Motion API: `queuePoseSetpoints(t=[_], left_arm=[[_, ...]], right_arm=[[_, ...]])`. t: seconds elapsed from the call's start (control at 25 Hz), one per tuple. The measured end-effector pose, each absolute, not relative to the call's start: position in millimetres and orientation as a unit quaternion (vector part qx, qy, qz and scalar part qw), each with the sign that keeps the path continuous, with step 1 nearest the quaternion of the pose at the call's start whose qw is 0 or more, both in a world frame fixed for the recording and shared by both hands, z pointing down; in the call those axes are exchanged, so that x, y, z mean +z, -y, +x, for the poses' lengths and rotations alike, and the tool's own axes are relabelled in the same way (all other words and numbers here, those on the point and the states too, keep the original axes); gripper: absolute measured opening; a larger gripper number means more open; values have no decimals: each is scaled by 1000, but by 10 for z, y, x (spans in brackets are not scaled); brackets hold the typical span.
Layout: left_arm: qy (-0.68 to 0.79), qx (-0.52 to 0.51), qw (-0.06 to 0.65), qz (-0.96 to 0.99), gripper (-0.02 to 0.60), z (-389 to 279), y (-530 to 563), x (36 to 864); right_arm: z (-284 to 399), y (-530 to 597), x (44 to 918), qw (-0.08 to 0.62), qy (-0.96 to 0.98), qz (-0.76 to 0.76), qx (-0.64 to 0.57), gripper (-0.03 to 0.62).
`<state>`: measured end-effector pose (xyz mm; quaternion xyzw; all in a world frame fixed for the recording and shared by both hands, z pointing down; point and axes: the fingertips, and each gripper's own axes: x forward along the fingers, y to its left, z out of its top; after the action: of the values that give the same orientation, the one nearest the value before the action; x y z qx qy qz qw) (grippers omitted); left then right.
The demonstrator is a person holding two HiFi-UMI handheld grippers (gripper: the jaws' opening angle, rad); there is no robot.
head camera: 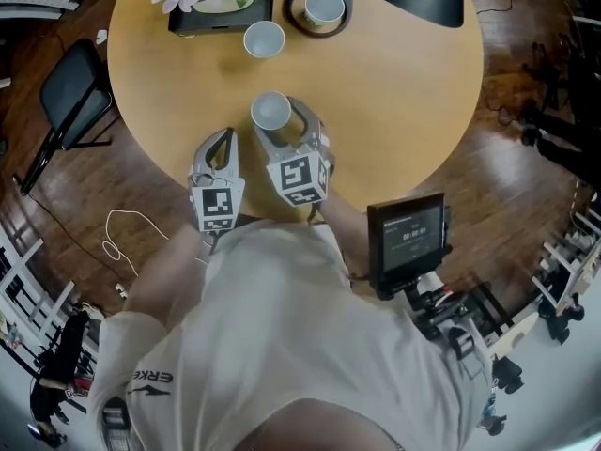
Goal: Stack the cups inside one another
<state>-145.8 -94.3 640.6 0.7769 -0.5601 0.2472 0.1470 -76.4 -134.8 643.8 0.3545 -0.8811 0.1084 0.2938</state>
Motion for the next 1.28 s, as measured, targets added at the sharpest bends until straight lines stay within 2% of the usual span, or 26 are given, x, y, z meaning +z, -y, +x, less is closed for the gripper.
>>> queuePoseSetpoints(t=[0.4,1.28], left_arm=[[563,233,137,781,2,-1521,985,6347],[566,174,96,800,2,-1539,701,5650]], right_arm=[[-834,1422,6201,270,886,368,84,325],[-826,1715,4748,179,882,437,-14,324]])
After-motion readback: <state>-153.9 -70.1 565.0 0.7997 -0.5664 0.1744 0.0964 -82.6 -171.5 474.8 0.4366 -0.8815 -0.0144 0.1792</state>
